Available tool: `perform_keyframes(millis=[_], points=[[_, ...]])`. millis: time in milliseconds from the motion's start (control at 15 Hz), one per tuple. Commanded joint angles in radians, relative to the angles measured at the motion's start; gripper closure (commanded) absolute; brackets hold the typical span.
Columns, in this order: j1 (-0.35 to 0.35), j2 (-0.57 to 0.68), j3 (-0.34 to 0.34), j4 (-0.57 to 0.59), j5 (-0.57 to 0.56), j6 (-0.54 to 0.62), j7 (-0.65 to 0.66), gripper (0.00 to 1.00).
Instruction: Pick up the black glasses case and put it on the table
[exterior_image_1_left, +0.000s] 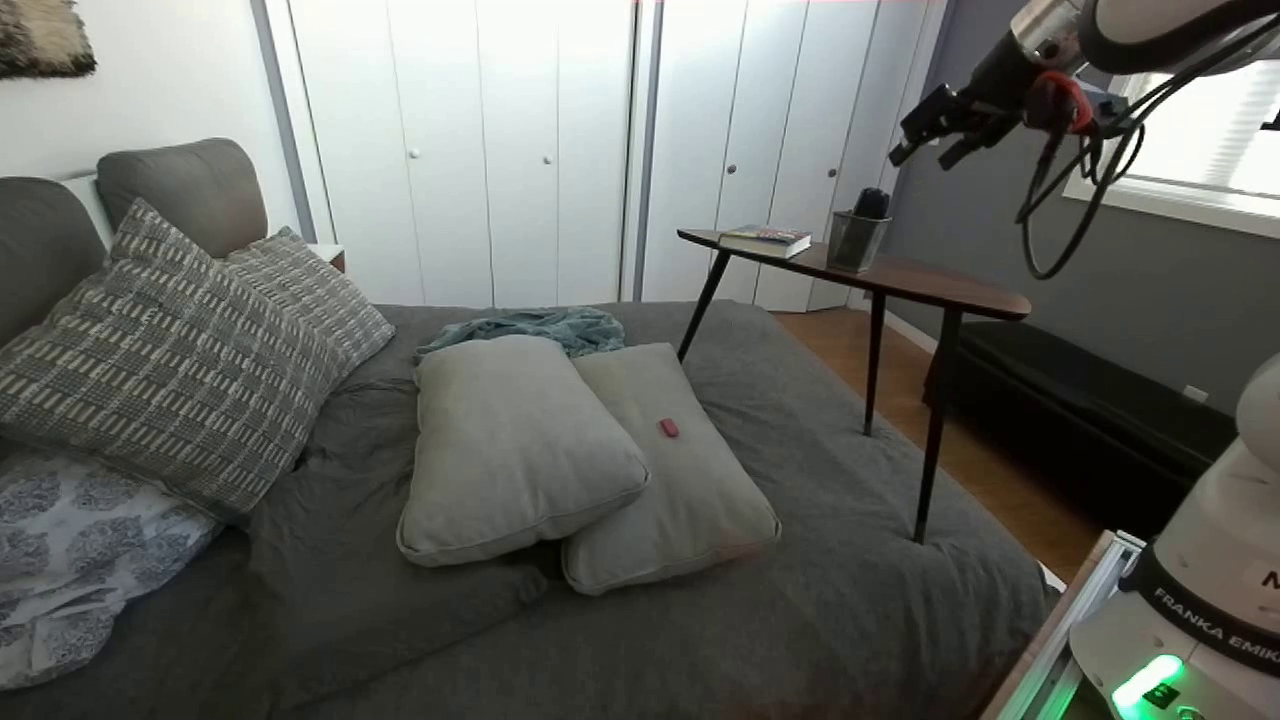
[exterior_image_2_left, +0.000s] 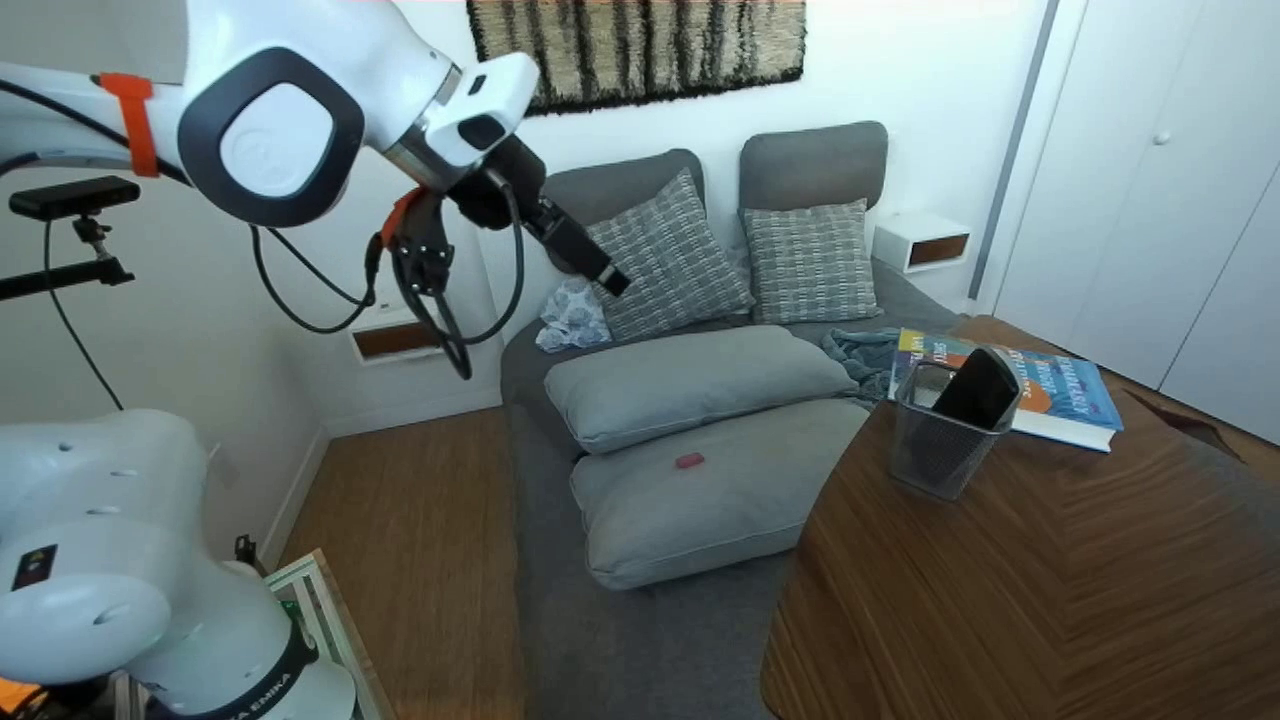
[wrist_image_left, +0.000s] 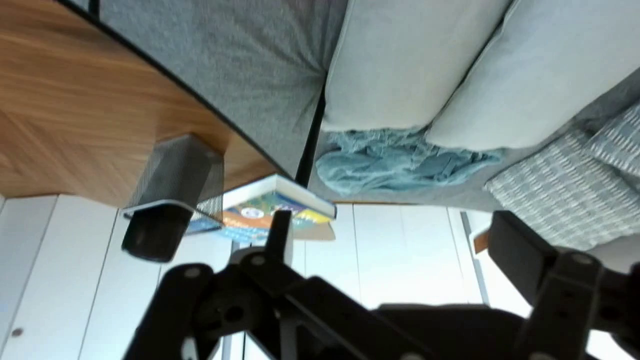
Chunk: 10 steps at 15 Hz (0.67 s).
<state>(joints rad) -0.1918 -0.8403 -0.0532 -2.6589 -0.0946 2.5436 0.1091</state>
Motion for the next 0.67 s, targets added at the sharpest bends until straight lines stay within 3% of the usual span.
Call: perform_keyframes(millis=[0,267,600], points=[[-0.118,0.134,0.052,0.088,-0.065,0.172,0.055,0.0],[-0.125,0.251,-0.02,0.217,-0.049,0.101,-0.025,0.0],[-0.057,0.418,-0.198,0.437,0.073,-0.061,-0.124,0.0]])
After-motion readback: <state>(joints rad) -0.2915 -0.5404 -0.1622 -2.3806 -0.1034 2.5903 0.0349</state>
